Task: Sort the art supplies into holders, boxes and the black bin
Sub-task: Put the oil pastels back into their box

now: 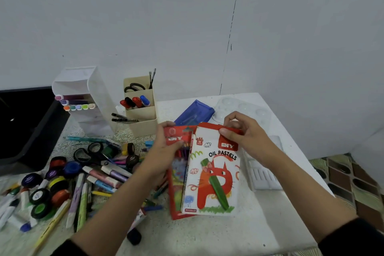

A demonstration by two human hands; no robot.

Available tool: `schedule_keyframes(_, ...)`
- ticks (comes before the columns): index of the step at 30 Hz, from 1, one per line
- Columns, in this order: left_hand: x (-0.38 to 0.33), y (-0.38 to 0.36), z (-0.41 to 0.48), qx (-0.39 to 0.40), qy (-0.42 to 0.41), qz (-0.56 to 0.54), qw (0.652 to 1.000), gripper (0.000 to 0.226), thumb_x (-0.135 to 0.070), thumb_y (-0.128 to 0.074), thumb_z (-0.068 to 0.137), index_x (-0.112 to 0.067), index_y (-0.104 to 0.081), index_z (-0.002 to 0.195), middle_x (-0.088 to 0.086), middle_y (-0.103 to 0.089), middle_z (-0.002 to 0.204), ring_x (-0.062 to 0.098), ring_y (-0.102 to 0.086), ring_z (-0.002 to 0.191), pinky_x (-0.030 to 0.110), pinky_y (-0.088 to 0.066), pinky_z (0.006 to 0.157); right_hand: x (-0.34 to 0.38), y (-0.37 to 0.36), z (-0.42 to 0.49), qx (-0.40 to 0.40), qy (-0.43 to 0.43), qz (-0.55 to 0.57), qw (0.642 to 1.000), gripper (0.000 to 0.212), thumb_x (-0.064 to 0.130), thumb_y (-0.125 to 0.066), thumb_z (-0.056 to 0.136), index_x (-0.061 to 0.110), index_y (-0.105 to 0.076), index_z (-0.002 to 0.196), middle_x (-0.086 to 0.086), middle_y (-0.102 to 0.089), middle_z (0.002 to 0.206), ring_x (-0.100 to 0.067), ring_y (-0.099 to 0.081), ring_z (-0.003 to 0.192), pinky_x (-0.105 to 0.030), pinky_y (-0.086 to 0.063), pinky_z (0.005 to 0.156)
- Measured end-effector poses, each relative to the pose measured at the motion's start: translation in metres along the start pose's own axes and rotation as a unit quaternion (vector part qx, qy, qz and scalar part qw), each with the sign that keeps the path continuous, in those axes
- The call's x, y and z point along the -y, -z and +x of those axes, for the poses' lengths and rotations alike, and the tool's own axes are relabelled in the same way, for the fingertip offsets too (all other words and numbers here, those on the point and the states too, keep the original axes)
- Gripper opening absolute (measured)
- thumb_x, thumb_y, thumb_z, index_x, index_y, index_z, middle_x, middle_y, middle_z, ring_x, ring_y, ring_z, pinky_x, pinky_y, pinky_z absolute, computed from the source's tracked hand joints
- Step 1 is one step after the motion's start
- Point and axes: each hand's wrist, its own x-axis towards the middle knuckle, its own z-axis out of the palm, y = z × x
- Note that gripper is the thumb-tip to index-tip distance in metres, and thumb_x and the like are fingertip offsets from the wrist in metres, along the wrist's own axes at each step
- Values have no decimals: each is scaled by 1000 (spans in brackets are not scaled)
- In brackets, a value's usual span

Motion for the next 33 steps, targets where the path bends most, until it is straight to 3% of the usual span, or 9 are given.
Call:
schedule_keyframes(4, 22, -24, 6, -7, 67, -35, 997, 15, -14, -45, 107, -24, -47, 117, 13, -73, 90, 25, -73, 73, 40, -60, 66, -18, -16, 5, 13, 12, -127, 992, 15, 24, -68, 95, 25, -53, 90, 2, -74, 85, -15, -74, 76, -28, -61, 63)
schedule_keyframes(8, 29, -17, 17, 11, 21, 179, 984, 17, -15, -45, 107, -24, -57, 116, 2, -66, 119, 15, -73, 92, 34, -63, 71, -33, -23, 8, 32, 3, -200, 979, 11, 26, -64, 97, 33, -56, 94, 9, -71, 88, -8, -73, 78, -25, -61, 67)
schedule_keyframes(12, 24, -4, 31, 53, -46, 360, 930, 33, -3, -52, 102, -23, -61, 127, -5, -63, 128, 7, -65, 103, 24, -61, 77, -40, -30, 7, 47, -3, -225, 973, 15, 24, -63, 98, 38, -58, 98, 10, -69, 98, -9, -71, 86, -23, -60, 70)
schedule_keyframes(16, 25, -3, 40, 62, -130, 487, 861, 33, -8, -56, 101, -22, -64, 131, -2, -61, 135, 10, -57, 117, 14, -52, 83, -50, -31, 6, 34, 39, -298, 953, 12, 31, -67, 94, 38, -65, 104, 19, -63, 103, -5, -57, 101, -34, -51, 94)
schedule_keyframes(19, 24, -9, 38, 69, -182, 507, 840, 30, -15, -53, 103, -23, -62, 130, -5, -60, 133, 7, -55, 116, 11, -46, 80, -53, -20, 8, -52, 46, -333, 940, 21, 42, -64, 94, 31, -68, 111, 15, -61, 113, -6, -50, 110, -35, -42, 100)
schedule_keyframes(22, 25, -16, 30, 111, -210, 521, 820, 29, -32, -53, 103, -25, -62, 130, -7, -61, 128, 7, -55, 116, 16, -45, 86, -59, -5, 9, -162, -2, -454, 876, 29, 43, -58, 97, 29, -63, 121, 3, -62, 128, -19, -49, 124, -46, -37, 105)
schedule_keyframes(26, 36, -21, 18, 172, -195, 578, 774, 42, -45, -55, 100, -31, -54, 140, -10, -51, 146, 10, -46, 131, 34, -43, 108, -70, 10, -1, -128, -151, -554, 808, 55, 62, -52, 93, 35, -43, 140, -3, -44, 150, -31, -36, 141, -59, -32, 110)
schedule_keyframes(29, 42, -19, 19, 162, -169, 553, 800, 44, -47, -61, 96, -36, -54, 139, -14, -47, 148, 8, -44, 133, 37, -43, 110, -76, 15, -10, -105, -182, -516, 831, 71, 73, -51, 87, 36, -37, 145, -2, -35, 156, -32, -32, 144, -61, -33, 110)
schedule_keyframes(33, 42, -17, 25, 154, -150, 524, 824, 44, -40, -71, 92, -42, -55, 133, -17, -48, 139, 5, -51, 123, 24, -54, 94, -76, 9, -15, -100, -184, -493, 845, 80, 79, -55, 79, 38, -35, 145, 2, -32, 157, -29, -29, 146, -59, -31, 112)
